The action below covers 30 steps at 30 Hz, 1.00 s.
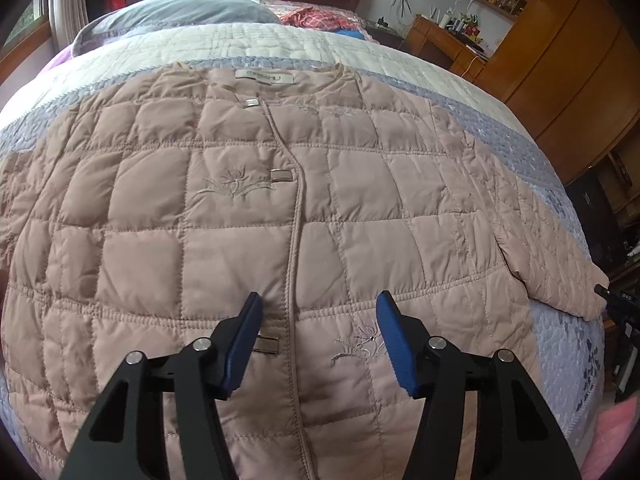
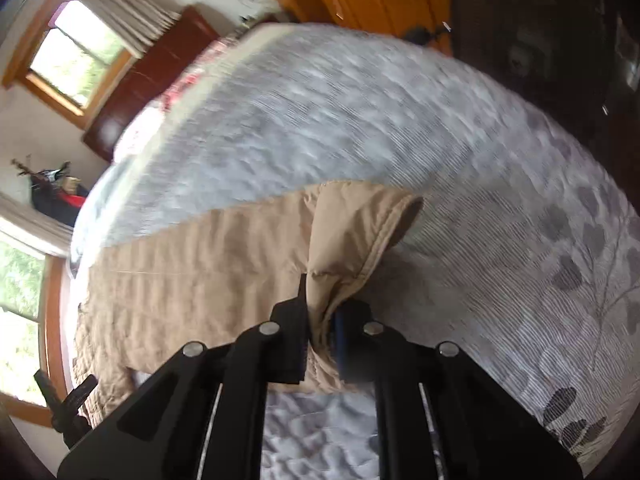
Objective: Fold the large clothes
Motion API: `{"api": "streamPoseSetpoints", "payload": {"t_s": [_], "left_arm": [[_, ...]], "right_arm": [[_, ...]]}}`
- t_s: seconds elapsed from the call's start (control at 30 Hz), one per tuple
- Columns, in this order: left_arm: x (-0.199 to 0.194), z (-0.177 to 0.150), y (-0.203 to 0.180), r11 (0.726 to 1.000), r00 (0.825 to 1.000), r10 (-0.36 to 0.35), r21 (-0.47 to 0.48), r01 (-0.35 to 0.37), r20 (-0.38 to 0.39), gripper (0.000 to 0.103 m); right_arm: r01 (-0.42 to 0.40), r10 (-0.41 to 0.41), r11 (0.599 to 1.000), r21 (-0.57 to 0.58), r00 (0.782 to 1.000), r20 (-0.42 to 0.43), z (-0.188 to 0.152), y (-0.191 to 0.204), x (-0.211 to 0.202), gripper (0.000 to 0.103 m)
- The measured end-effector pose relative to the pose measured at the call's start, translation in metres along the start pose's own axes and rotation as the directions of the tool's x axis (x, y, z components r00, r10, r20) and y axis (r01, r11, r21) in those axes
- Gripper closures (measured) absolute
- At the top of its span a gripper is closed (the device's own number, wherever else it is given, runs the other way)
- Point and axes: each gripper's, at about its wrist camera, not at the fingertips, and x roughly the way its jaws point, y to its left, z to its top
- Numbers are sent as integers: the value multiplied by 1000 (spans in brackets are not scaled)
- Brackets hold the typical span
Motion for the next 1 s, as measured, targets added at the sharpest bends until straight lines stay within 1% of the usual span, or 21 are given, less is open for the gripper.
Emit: {"api": "streamPoseSetpoints", "payload": {"t_s": [0.07, 0.1, 0.13, 0.2, 0.23, 0.27, 0.3, 0.33, 0.37, 0.4, 0.47, 0.5, 0.57, 0.6, 0.67, 0.73, 0.87, 0.97, 1.0], "left_arm": [[0, -2, 3, 1000, 1000, -3, -3, 3, -2, 44], [1, -3, 5, 1000, 1000, -7, -4, 7, -4, 45], [2, -4, 7, 1000, 1000, -9, -6, 9, -4, 45], [1, -5, 8, 1000, 1000, -8, -6, 8, -1, 47], [0, -5, 9, 1000, 1000, -8, -4, 8, -2, 47], [-4, -5, 10, 1000, 1000, -10, -4, 10, -3, 48], [-7, -6, 12, 1000, 1000, -14, -5, 14, -2, 48], [-12, -6, 14, 1000, 1000, -15, -4, 15, 4, 48], [-15, -7, 15, 1000, 1000, -8, 0, 8, 13, 48], [-17, -7, 16, 1000, 1000, 2, 7, -2, 20, 48], [-23, -8, 18, 1000, 1000, 9, 12, -10, 28, 48], [-26, -8, 20, 1000, 1000, 8, 13, -8, 30, 48], [-29, -9, 23, 1000, 999, 14, 17, -15, 37, 48], [-30, -9, 25, 1000, 999, 19, 18, -19, 41, 48], [-32, -8, 31, 1000, 999, 20, 13, -20, 42, 48], [-34, -9, 37, 1000, 999, 21, 6, -22, 44, 48], [-34, -9, 45, 1000, 999, 28, 0, -28, 42, 48], [-33, -9, 47, 1000, 999, 29, 4, -29, 42, 48], [-32, -8, 47, 1000, 999, 27, 3, -27, 42, 48]], "right_arm": [[31, -31, 999, 22, 1000, 2, 0, -1, 0, 96], [85, -85, 996, 33, 996, -15, -1, -3, 3, 96], [168, -166, 985, 45, 985, -45, -2, -6, 9, 96], [162, -158, 984, 79, 986, -61, -3, -6, 12, 97], [158, -155, 984, 81, 987, -40, -3, 0, 7, 97], [129, -129, 989, 74, 992, -14, -4, 9, -1, 97], [55, -57, 996, 63, 998, 24, -4, 26, -14, 97], [-6, 4, 999, 45, 999, 41, -4, 40, -22, 97], [-66, 65, 998, 13, 996, 59, -5, 58, -32, 97], [-107, 109, 994, -28, 991, 73, -7, 79, -40, 97], [-160, 172, 976, -147, 983, 70, -12, 141, -50, 97], [-169, 183, 969, -182, 981, 58, -13, 162, -47, 97], [-196, 207, 940, -280, 978, 8, -22, 223, -33, 97], [-200, 204, 924, -325, 979, -24, -29, 252, -21, 97], [-202, 190, 898, -391, 979, -68, -42, 294, 0, 97], [-230, 193, 866, -444, 973, -128, -59, 337, 29, 97], [-245, 160, 820, -518, 966, -203, -91, 396, 79, 97], [-264, 141, 803, -535, 955, -259, -110, 416, 108, 97], [-269, 136, 797, -540, 952, -273, -116, 420, 113, 93]]}}
